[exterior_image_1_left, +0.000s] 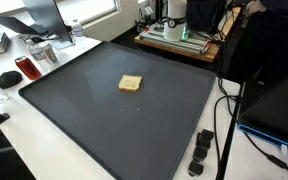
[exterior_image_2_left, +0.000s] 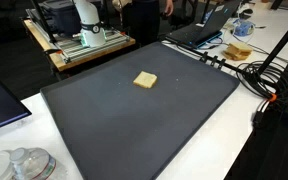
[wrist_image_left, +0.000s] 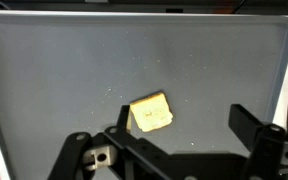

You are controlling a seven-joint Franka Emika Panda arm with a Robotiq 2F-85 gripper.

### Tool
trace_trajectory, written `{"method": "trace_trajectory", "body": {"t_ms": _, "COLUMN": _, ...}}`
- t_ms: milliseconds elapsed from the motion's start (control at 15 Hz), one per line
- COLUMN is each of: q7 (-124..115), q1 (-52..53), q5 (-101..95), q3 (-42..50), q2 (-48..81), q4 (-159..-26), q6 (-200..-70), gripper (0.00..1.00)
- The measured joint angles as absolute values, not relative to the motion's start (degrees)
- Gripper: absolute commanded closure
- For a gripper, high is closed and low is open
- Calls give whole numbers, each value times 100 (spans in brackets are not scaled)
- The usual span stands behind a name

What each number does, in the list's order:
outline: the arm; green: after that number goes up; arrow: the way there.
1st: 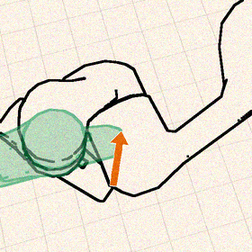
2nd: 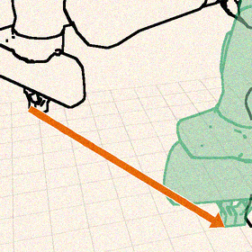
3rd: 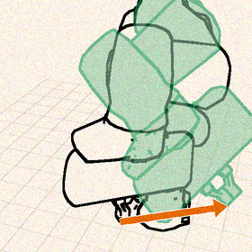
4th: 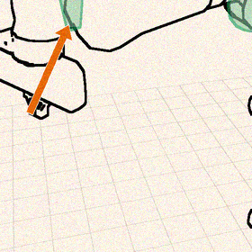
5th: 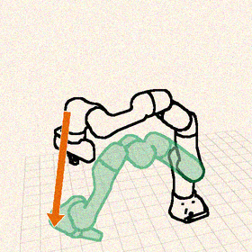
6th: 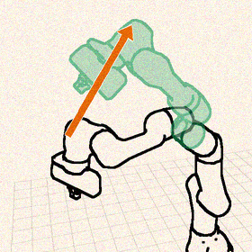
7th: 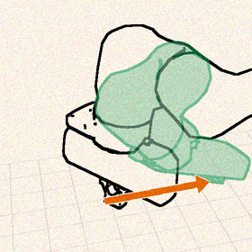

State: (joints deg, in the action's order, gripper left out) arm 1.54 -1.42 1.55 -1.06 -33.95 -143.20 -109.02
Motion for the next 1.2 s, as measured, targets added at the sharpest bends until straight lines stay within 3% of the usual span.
{"method": "trace_trajectory", "body": {"t_ms": 1200, "q7": 289, "q1": -82, "q5": 212, "q3": -108, "q2": -3399, "q4": -14320, "q6": -10906, "gripper": 0}}
